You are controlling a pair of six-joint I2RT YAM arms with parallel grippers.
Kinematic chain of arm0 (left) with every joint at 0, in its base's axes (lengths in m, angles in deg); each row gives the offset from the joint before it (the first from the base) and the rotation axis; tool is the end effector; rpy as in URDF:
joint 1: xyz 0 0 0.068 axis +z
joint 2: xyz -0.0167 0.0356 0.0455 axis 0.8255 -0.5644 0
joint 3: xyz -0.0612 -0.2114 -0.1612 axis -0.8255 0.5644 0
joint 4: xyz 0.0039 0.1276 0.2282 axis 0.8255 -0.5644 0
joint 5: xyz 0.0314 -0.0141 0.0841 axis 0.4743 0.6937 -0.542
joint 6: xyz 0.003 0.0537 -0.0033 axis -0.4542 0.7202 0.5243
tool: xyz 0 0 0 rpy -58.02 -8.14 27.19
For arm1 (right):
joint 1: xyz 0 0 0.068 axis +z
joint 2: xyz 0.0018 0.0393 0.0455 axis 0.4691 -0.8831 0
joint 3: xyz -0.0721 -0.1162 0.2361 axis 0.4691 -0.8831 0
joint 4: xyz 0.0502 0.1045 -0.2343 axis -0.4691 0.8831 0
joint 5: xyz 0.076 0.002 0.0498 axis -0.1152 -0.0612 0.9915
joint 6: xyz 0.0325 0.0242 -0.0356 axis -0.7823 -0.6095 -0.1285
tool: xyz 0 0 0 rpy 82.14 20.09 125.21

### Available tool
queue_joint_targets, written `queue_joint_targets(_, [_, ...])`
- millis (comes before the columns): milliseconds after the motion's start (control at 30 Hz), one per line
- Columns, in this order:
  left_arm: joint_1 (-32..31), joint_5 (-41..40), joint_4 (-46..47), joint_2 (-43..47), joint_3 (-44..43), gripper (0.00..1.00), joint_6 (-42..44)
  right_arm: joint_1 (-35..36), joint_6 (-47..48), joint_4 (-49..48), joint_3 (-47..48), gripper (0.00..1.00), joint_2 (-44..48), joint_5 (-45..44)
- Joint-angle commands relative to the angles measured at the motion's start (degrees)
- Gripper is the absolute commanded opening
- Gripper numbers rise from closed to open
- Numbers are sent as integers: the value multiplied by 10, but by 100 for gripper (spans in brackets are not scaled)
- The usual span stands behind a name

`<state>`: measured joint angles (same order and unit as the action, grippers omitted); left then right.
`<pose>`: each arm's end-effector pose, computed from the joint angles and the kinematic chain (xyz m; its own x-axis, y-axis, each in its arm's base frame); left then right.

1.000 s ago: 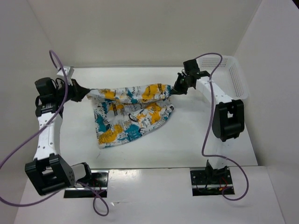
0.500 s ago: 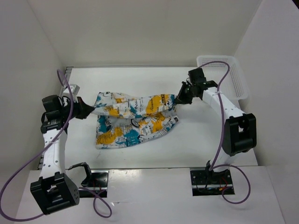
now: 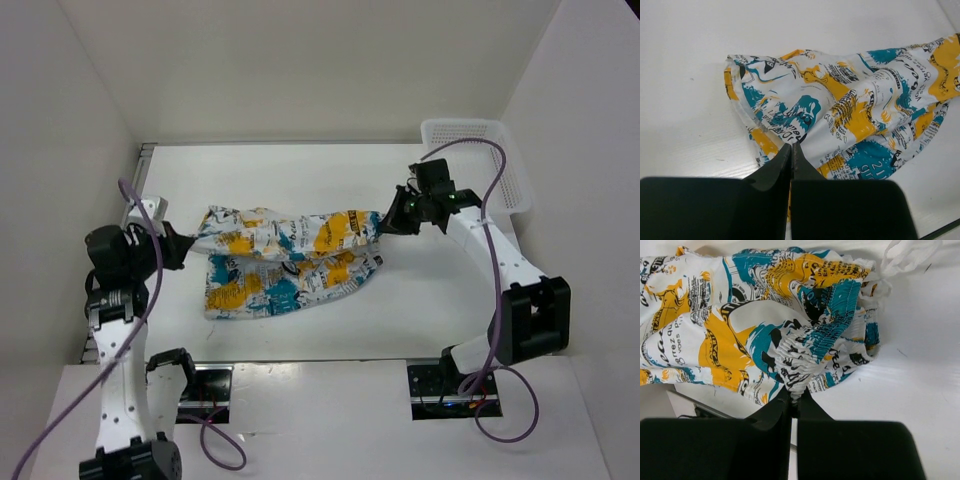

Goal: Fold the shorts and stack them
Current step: Fold the shorts

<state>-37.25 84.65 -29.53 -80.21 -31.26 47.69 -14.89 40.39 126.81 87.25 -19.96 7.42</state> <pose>0.1627 0.0336 0.3232 -0.3500 -0.1381 -0.9265 0.2124 0.9516 -0.2221 0.2977 0.0800 0.2863 -0.8616 0.2992 -0.4100 0.0521 0.8556 0.5150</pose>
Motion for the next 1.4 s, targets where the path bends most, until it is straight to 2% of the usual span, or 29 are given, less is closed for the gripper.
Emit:
queue_joint_targets(0, [-3, 4, -31, 65, 31, 0, 14, -3, 14, 3, -42, 0, 44, 24])
queue_joint_targets(200, [-3, 17, -108, 178, 90, 0, 14, -3, -14, -3, -119, 0, 80, 36])
queue_joint_targets(233, [-3, 17, -123, 193, 100, 7, 14, -3, -14, 6, -126, 0, 90, 18])
queue_joint_targets(267, [-3, 22, -137, 207, 119, 25, 14, -3, -20, 6, -132, 12, 95, 10])
queue_joint_targets(300, [-3, 23, -169, 223, 130, 56, 14, -3, -20, 14, -146, 27, 101, 10])
queue_joint_targets(333, [-3, 23, -186, 252, 140, 80, 14, -3, -27, 14, -146, 47, 106, 10])
queue_joint_targets(367, [-3, 23, -195, 267, 150, 90, 14, -3, -32, 20, -146, 86, 106, 10])
queue_joint_targets(400, [-9, 23, -195, 277, 166, 99, 14, -3, -37, 20, -146, 92, 106, 0])
queue_joint_targets(433, [-9, 29, -195, 286, 166, 99, 14, -3, -46, 25, -146, 97, 106, -7])
queue_joint_targets(533, [-14, 9, -163, 270, 161, 99, 14, -3, -58, 25, -126, 99, 100, -39])
queue_joint_targets(567, [-14, 8, -158, 239, 153, 99, 14, -3, -58, 25, -118, 99, 100, -39])
queue_joint_targets(600, [-14, 8, -151, 220, 135, 97, 14, -3, -65, 18, -111, 94, 95, -46])
queue_joint_targets(633, [-14, 3, -143, 200, 124, 91, 14, -3, -65, 4, -99, 83, 88, -46])
queue_joint_targets(667, [-14, -3, -132, 155, 113, 79, 14, -3, -71, -8, -93, 51, 88, -46])
queue_joint_targets(700, [-14, -8, -126, 127, 103, 64, 14, -3, -78, -17, -85, 30, 67, -46])
queue_joint_targets(733, [-21, -18, -111, 98, 82, 35, 14, 4, -78, -35, -67, 16, 54, -31])
queue_joint_targets(767, [-28, -18, -97, 41, 76, 23, 14, 9, -78, -40, -58, 3, 40, -31])
queue_joint_targets(833, [-60, -26, -36, -12, 67, 13, 14, 27, -66, -48, -34, 0, -10, -25])
queue_joint_targets(867, [-70, -35, -27, -70, 49, 7, 14, 33, -65, -60, -34, 0, -24, -31])
queue_joint_targets(1033, [-142, -50, 28, -234, 14, 6, 14, 45, -60, -107, -34, 0, -121, -31])
queue_joint_targets(1167, [-174, -98, 52, -296, -6, 3, 14, 58, -60, -136, -62, 0, -164, -51])
queue_joint_targets(1367, [-185, -86, 52, -318, -44, 3, 14, 108, -60, -130, -67, 2, -207, -65])
